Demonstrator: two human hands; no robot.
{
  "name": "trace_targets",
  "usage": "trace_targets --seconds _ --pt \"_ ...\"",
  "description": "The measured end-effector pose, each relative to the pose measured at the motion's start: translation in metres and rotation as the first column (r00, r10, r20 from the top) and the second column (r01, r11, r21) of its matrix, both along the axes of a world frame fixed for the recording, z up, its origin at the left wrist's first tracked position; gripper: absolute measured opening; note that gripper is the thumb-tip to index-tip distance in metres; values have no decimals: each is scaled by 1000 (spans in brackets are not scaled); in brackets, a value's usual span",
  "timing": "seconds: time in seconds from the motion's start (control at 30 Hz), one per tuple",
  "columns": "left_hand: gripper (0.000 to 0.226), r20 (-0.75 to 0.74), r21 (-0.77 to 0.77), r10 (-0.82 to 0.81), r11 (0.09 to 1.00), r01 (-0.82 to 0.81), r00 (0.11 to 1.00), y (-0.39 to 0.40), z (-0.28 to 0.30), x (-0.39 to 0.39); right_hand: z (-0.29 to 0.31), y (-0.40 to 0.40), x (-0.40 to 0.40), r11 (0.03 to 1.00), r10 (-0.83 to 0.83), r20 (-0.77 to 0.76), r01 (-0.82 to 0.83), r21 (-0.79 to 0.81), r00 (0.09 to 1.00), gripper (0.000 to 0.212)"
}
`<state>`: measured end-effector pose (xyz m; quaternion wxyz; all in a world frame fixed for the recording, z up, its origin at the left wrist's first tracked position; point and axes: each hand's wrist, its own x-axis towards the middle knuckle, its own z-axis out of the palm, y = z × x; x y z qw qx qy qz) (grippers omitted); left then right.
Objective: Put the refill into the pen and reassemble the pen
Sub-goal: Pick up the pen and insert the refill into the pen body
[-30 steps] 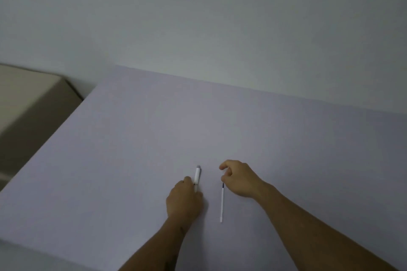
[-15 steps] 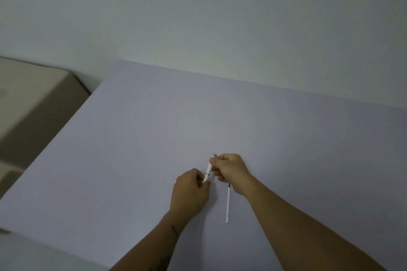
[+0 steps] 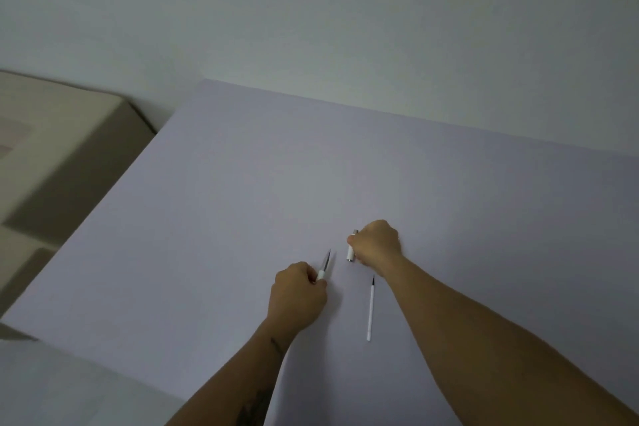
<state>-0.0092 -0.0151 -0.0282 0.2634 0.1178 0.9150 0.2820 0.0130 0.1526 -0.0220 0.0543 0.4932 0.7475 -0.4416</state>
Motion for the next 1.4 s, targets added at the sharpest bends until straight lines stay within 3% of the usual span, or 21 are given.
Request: trace_targets --seconds 0.3,0.43,0.5,0.63,0.73,0.83,1.03,1.17,1.27,1.4 --pt "15 17 25 17 1000 -17 1000 -21 4 2 0 -7 -1 987 77 61 -85 135 995 29" --pt "15 12 75 5 997 -6 1000 -31 12 -1 23 -16 13 984 118 56 -125 128 991 6" --pt "12 -2 124 -13 992 13 1000 -32 17 -4 33 -23 18 994 95 -22 -93 51 995 8" --pt "8 -50 218 -55 974 65 997 -35 28 -10 52 -51 24 922 -94 -189 14 -387 977 16" --pt "9 -83 289 -69 953 90 994 -38 34 -13 59 -78 27 874 -233 -251 89 -477 940 13" --pt "13 -94 351 -94 929 122 991 -44 41 -15 61 -100 27 872 -350 -306 188 -453 885 14" --pt "14 -87 439 -189 874 207 978 -62 51 -23 67 -124 25 938 -333 -398 258 -230 855 28" --pt "18 -40 451 -256 858 246 966 -72 59 -26 80 -131 32 897 -392 -343 272 -348 854 18" --pt "16 -25 460 -281 849 260 959 -77 62 -29 91 -128 39 868 -374 -324 206 -451 869 21" --pt "5 -24 501 -273 829 248 962 -76 70 -26 96 -129 43 884 -381 -323 239 -402 866 14"
